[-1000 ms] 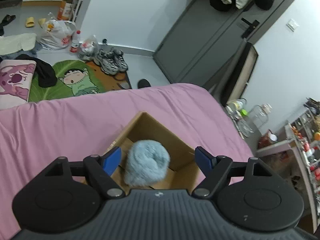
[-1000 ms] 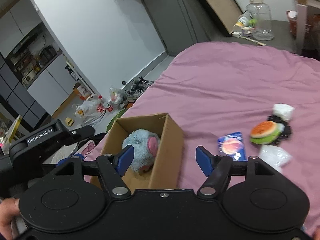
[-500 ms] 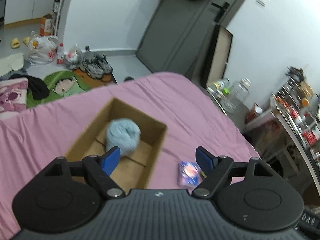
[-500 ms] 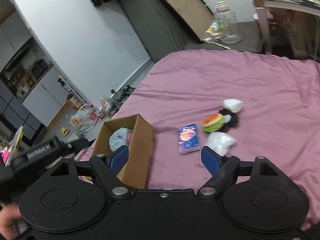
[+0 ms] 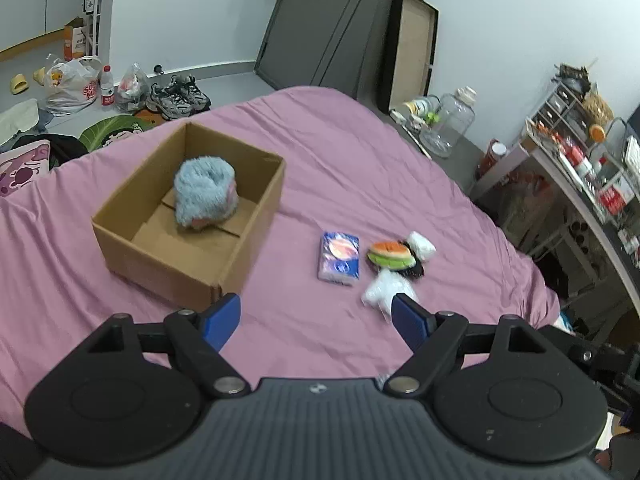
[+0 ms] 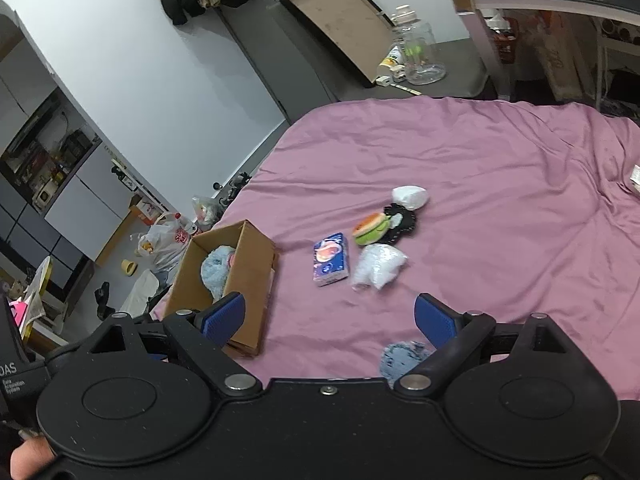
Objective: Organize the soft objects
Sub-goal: 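Lower the left gripper onto the small blue-grey flat plush and grasp it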
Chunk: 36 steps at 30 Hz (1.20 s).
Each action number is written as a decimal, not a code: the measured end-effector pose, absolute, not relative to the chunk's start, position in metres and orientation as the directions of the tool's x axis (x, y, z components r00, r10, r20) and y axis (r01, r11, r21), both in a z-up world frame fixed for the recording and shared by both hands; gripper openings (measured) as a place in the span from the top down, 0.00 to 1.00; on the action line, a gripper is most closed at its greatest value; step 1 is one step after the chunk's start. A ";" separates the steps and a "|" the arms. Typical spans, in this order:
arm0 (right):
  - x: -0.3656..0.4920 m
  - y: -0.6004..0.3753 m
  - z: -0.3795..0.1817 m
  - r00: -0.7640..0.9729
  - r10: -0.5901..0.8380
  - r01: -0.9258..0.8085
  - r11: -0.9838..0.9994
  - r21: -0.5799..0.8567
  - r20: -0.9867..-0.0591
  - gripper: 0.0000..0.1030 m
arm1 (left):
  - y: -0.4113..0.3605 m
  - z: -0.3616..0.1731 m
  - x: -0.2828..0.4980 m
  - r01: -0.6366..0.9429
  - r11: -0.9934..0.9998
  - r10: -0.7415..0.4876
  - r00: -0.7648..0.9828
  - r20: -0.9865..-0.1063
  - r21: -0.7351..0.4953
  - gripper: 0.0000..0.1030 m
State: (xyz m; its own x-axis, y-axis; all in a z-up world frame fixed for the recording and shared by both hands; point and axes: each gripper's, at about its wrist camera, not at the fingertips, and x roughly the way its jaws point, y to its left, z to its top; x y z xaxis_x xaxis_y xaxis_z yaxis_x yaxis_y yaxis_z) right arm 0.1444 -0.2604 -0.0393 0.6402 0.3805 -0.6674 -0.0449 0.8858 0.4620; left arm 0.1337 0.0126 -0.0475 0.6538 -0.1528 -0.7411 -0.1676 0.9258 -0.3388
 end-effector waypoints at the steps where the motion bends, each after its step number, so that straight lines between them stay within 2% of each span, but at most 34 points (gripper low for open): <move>1: 0.144 -0.265 -0.041 0.639 0.382 -0.042 0.884 0.465 -0.668 0.11 | 0.008 -0.047 0.132 -0.166 0.928 -0.151 0.652 -0.743 -0.335 0.21; 21: 0.163 -0.324 -0.089 0.567 0.445 -0.001 0.842 0.539 -0.694 0.09 | -0.091 -0.089 0.133 -0.156 0.945 -0.159 0.551 -0.819 -0.288 0.21; 36: 0.206 -0.345 -0.134 0.518 0.483 0.074 0.797 0.600 -0.706 0.09 | -0.120 -0.144 0.161 -0.262 0.929 -0.111 0.478 -0.871 -0.262 0.22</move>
State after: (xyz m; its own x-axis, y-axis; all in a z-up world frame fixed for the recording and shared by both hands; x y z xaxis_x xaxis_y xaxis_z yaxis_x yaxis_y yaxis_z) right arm 0.2064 -0.3452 -0.1336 0.5183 0.4828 -0.7059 0.0745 0.7968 0.5996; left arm 0.1606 -0.1197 -0.1445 0.4785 -0.1112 -0.8710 -0.2618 0.9288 -0.2623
